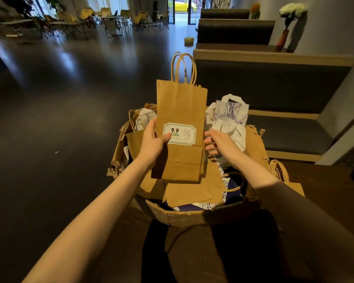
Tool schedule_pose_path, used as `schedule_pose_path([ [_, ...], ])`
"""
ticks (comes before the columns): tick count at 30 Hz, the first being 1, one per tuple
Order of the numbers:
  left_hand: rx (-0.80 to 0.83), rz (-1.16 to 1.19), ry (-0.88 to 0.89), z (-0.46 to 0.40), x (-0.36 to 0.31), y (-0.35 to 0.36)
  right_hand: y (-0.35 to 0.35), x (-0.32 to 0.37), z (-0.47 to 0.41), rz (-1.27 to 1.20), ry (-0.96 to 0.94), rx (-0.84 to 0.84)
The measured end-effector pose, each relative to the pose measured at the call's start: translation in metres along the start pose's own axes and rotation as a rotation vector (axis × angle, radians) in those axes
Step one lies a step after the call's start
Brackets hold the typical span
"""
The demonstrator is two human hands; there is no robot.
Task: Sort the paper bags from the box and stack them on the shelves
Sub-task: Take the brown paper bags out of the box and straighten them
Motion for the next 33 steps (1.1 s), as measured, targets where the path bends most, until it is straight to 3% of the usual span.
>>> schedule_pose_path([
  [3, -0.054, -0.028, 0.026, 0.001, 0.001, -0.016, -0.006, -0.027, -0.008, 0.049, 0.094, -0.015],
  [6, -0.088, -0.059, 0.020, 0.000, 0.009, -0.031, -0.012, -0.050, -0.013, 0.356, 0.134, -0.017],
  [16, -0.132, -0.084, -0.029, -0.001, 0.026, -0.043, 0.014, -0.067, -0.012, 1.051, 0.172, 0.227],
  [26, -0.150, -0.050, -0.060, 0.004, 0.027, -0.043, 0.031, -0.068, -0.001, 0.927, 0.208, 0.360],
  [33, -0.176, -0.070, -0.085, 0.006, 0.028, -0.046, 0.035, -0.064, 0.000, 0.673, 0.209, 0.417],
])
Point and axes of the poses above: each hand's wrist, its own z-axis away from the middle knuckle, its own y-axis out of the palm, x = y × z, the point moved 8 cm from there along -z, towards the middle knuckle, and after that the axes turned 4 degrees about x, right-handed, at the moved point
